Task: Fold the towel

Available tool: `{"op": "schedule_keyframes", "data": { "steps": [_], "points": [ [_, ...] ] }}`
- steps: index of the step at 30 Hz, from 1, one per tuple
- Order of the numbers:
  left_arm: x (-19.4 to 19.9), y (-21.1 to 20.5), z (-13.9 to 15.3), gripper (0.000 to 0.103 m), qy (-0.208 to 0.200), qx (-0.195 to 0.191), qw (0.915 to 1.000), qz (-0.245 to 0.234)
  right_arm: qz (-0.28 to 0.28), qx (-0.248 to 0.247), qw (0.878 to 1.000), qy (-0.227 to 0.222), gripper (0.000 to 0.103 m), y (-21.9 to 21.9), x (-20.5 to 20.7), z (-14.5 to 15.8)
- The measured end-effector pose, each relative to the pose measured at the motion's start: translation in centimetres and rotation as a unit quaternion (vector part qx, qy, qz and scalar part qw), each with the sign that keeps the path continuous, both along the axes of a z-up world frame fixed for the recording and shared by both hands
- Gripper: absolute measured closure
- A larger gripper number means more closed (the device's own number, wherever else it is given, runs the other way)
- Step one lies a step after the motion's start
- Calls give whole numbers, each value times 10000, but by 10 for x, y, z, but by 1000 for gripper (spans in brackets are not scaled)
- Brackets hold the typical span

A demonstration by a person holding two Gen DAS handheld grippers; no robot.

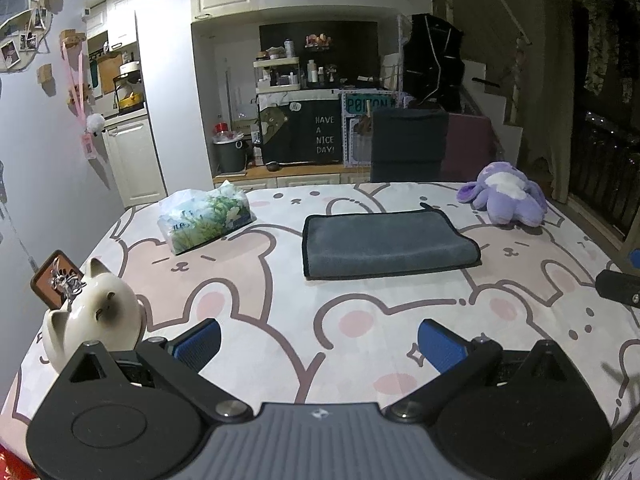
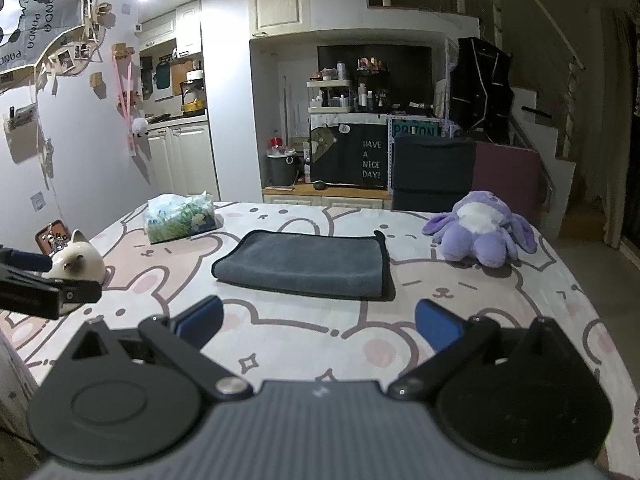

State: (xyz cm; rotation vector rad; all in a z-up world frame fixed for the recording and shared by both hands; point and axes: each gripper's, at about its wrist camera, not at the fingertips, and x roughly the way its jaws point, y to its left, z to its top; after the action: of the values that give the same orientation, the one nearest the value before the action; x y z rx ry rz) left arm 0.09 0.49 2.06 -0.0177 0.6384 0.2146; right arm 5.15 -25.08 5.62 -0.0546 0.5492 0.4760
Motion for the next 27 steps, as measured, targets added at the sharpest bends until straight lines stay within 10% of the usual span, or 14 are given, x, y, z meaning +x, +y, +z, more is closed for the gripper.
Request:
{"op": "schedule_keyframes", "data": {
  "steps": [27],
  "points": [
    [-9,-3,-8,0,115,-63,9999,-82,-19,-47,10000,78,0,0,-6,-9]
  ]
}}
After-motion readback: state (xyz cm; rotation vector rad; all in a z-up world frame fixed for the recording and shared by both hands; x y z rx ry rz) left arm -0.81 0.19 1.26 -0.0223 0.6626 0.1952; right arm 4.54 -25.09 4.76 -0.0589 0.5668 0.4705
